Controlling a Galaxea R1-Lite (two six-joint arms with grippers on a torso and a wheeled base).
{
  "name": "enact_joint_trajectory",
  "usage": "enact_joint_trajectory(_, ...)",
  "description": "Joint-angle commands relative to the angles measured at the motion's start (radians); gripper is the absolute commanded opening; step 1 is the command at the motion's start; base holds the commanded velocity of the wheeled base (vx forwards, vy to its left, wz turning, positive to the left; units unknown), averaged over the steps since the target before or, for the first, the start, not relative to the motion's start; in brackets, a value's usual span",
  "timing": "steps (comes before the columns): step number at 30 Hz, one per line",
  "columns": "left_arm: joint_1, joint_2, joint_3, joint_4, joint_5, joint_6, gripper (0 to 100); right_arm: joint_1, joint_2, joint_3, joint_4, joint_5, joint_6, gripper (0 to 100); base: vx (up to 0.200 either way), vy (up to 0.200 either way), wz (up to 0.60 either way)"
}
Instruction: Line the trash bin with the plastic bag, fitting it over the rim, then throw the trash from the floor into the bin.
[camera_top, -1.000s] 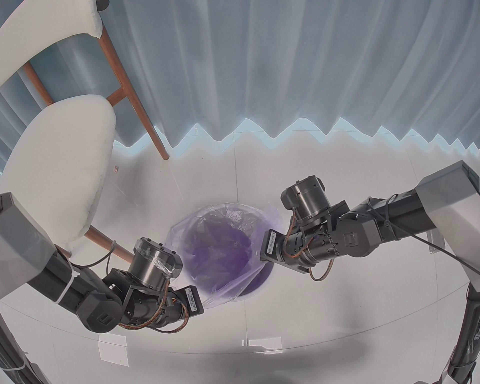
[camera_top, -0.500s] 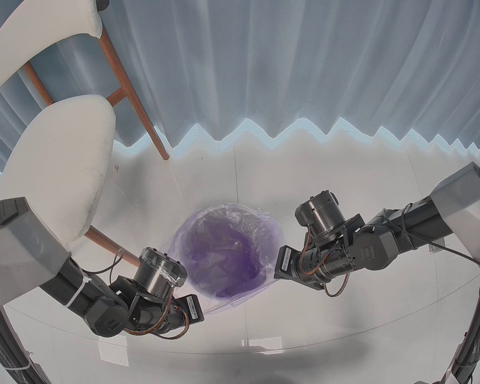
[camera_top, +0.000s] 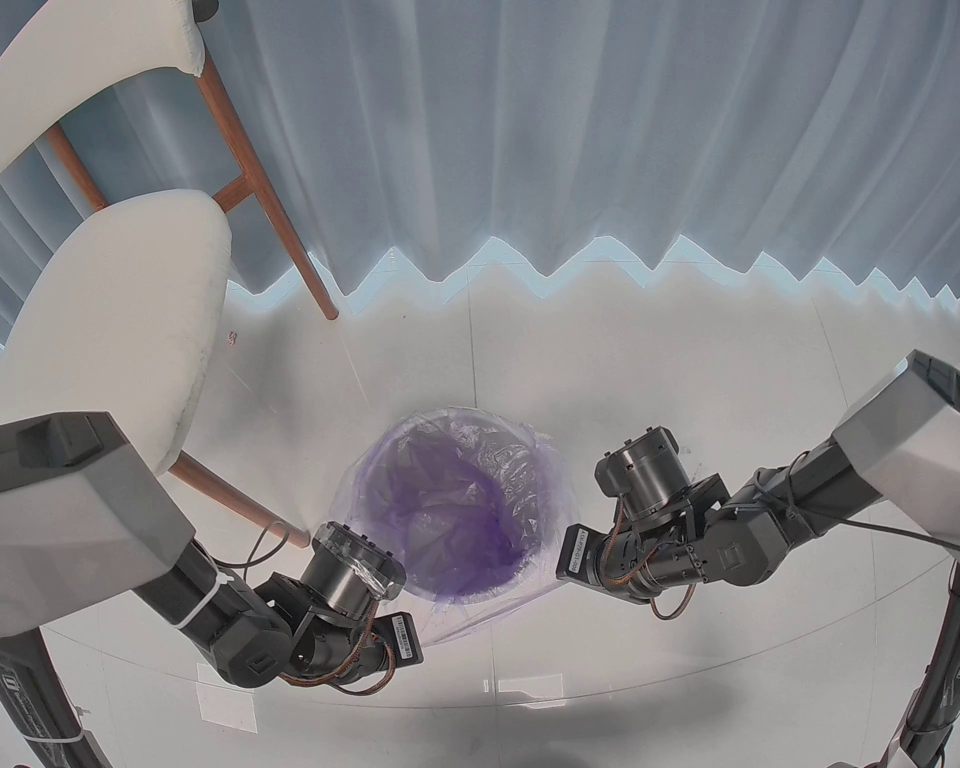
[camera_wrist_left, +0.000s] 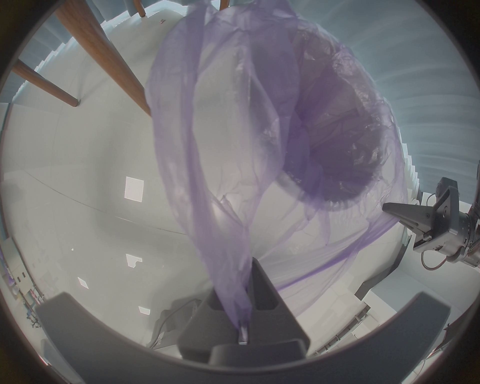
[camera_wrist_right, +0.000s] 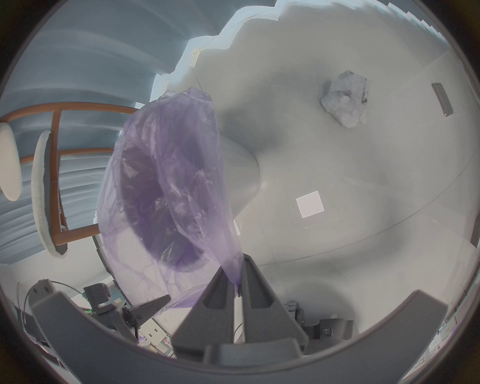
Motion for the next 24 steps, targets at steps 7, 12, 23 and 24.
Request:
enact_joint_trajectory(7,-0.011,0.074,-0.023,0.002,0.014,0.0,0,-0.002,0.086,0.026,-0.087,-0.027,0.0,0,0.0,0.0,0.0)
enact_joint_trajectory(12,-0.011,0.114,-0.054,0.003,0.059,0.0,0,-0.002,0.094,0.018,-0.101,-0.044,0.001,0,0.0,0.0,0.0)
enact_joint_trajectory(23,-0.011,0.148,-0.115,0.003,0.072,-0.002,0,-0.016,0.132,0.037,-0.204,-0.071,0.001,0,0.0,0.0,0.0)
enact_joint_trajectory(24,-0.011,0.148,-0.117,0.003,0.072,-0.002,0,-0.019,0.129,0.038,-0.205,-0.071,0.001,100,0.0,0.0,0.0)
